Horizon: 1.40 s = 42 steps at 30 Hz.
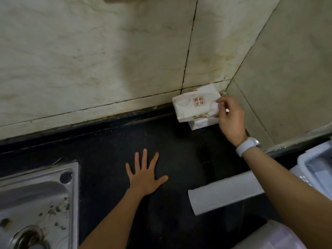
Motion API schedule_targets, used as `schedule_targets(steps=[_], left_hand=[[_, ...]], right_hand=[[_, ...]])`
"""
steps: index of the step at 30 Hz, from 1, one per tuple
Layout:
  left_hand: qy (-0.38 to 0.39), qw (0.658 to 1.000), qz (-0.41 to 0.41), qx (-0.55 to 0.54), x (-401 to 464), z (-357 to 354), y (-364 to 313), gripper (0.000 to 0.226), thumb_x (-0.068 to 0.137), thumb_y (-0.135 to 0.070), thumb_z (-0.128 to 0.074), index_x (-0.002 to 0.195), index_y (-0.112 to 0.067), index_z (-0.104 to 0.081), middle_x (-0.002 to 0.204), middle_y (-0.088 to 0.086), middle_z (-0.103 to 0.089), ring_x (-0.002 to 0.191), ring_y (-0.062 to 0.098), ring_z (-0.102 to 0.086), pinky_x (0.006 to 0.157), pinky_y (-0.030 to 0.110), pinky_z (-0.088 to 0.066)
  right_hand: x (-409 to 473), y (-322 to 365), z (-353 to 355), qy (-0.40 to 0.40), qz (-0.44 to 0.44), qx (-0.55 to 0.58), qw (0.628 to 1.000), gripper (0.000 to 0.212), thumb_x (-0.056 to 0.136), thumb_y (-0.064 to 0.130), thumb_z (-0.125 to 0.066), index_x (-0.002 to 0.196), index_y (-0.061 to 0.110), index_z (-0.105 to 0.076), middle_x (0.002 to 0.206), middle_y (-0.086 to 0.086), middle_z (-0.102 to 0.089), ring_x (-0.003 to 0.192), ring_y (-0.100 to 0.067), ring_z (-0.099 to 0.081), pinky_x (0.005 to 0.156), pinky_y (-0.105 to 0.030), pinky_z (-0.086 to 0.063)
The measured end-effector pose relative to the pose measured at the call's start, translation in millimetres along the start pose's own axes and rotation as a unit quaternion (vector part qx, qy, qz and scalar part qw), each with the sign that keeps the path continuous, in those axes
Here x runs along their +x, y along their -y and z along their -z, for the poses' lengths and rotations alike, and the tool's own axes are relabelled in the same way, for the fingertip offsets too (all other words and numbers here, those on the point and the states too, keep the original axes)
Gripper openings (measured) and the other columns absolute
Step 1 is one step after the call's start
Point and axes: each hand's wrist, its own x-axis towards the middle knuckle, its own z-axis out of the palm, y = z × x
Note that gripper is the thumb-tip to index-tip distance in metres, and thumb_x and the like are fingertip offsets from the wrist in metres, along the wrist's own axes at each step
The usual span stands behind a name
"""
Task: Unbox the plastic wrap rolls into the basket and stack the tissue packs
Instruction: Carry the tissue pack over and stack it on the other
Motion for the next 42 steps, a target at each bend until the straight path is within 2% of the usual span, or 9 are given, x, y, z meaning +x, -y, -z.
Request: schedule_targets(steps=[2, 6, 9, 12, 19, 25, 31, 38, 42], left_hand=[[0.009, 1.000, 0.007, 0.009, 0.0, 1.8, -2.1, 0.089, 0.076, -0.076, -0.036, 0.137, -0.045, 0.021, 0.145, -0.004, 0.040, 0.135, 0.029, 0.035, 0.107, 0.062, 0.014], [0.023, 0.999, 0.015, 0.016, 0.7, 4.4, -3.7, 0.089, 0.077, -0.074, -0.036, 0.138, -0.044, 0.022, 0.148, 0.000, 0.039, 0.135, 0.029, 0.035, 0.108, 0.063, 0.013], [0.029, 0.999, 0.015, 0.019, 0.3, 5.6, -4.8, 0.089, 0.078, -0.074, -0.036, 0.138, -0.043, 0.022, 0.148, 0.001, 0.039, 0.135, 0.030, 0.035, 0.108, 0.063, 0.013], [0.035, 0.999, 0.018, 0.021, 0.1, 7.4, -5.8, 0.089, 0.079, -0.073, -0.037, 0.138, -0.042, 0.023, 0.147, 0.001, 0.039, 0.135, 0.031, 0.035, 0.108, 0.063, 0.013], [0.036, 0.999, 0.016, 0.025, 1.2, 5.5, -4.2, 0.089, 0.079, -0.074, -0.035, 0.137, -0.043, 0.025, 0.137, -0.005, 0.046, 0.134, 0.030, 0.036, 0.108, 0.063, 0.012], [0.033, 0.999, 0.012, 0.028, 2.8, 5.0, -2.5, 0.088, 0.078, -0.075, -0.033, 0.135, -0.044, 0.026, 0.139, -0.003, 0.046, 0.134, 0.030, 0.036, 0.108, 0.063, 0.012], [0.035, 0.999, 0.018, 0.019, -1.0, 13.8, -9.5, 0.088, 0.080, -0.071, -0.038, 0.139, -0.041, 0.021, 0.148, 0.002, 0.039, 0.136, 0.031, 0.032, 0.108, 0.064, 0.009], [-0.083, 0.995, -0.007, -0.053, -44.2, 15.3, -36.2, 0.060, 0.091, -0.038, -0.048, 0.143, -0.022, -0.022, 0.156, 0.011, -0.012, 0.143, 0.033, -0.007, 0.113, 0.063, -0.007], [-0.149, 0.975, -0.098, -0.130, -76.2, 17.0, -66.2, 0.044, 0.091, -0.023, -0.046, 0.134, -0.015, -0.041, 0.144, 0.010, -0.039, 0.133, 0.027, -0.034, 0.113, 0.053, -0.020]], right_hand=[[7.9, -14.6, 4.8, 0.013, -0.042, -0.044, 0.998, 0.021, 0.086, -0.004, -0.041, 0.100, -0.002, -0.057, 0.101, -0.024, -0.061, 0.088, -0.035, -0.059, 0.075, -0.022, -0.042], [0.1, -15.0, -0.1, -0.001, -0.113, -0.126, 0.986, 0.039, 0.081, -0.003, -0.043, 0.119, 0.002, -0.049, 0.128, -0.029, -0.039, 0.114, -0.042, -0.042, 0.096, -0.032, -0.032], [-21.2, -0.1, -8.5, 0.010, -0.014, -0.254, 0.967, 0.051, 0.078, 0.007, -0.050, 0.128, 0.015, -0.045, 0.136, -0.026, -0.038, 0.120, -0.043, -0.038, 0.099, -0.053, -0.033], [-36.3, 4.9, -20.6, 0.135, 0.087, -0.290, 0.943, 0.054, 0.084, 0.014, -0.051, 0.136, 0.020, -0.037, 0.145, -0.023, -0.031, 0.133, -0.045, -0.025, 0.107, -0.059, -0.024], [-33.0, -2.4, -40.5, 0.190, -0.024, -0.294, 0.936, 0.060, 0.094, 0.025, -0.041, 0.143, 0.033, -0.009, 0.155, -0.018, 0.001, 0.139, -0.046, 0.006, 0.110, -0.057, -0.022], [-23.0, 4.1, -41.4, 0.190, -0.044, -0.284, 0.939, 0.063, 0.093, 0.021, -0.041, 0.144, 0.030, -0.005, 0.154, -0.021, 0.000, 0.139, -0.046, 0.006, 0.112, -0.056, -0.017], [-92.6, 7.3, -10.5, 0.163, -0.061, -0.224, 0.959, 0.055, 0.090, 0.015, -0.043, 0.142, 0.012, -0.024, 0.151, -0.022, -0.019, 0.141, -0.039, -0.010, 0.115, -0.046, -0.015], [-184.2, 23.9, 48.7, 0.147, -0.128, -0.169, 0.966, 0.034, 0.091, 0.012, -0.044, 0.124, 0.009, -0.051, 0.130, -0.013, -0.053, 0.124, -0.024, -0.045, 0.107, -0.031, -0.031], [-223.7, 31.3, 86.2, 0.091, -0.178, -0.156, 0.967, 0.032, 0.089, 0.009, -0.044, 0.119, 0.008, -0.056, 0.123, -0.013, -0.059, 0.117, -0.027, -0.050, 0.099, -0.026, -0.034]])
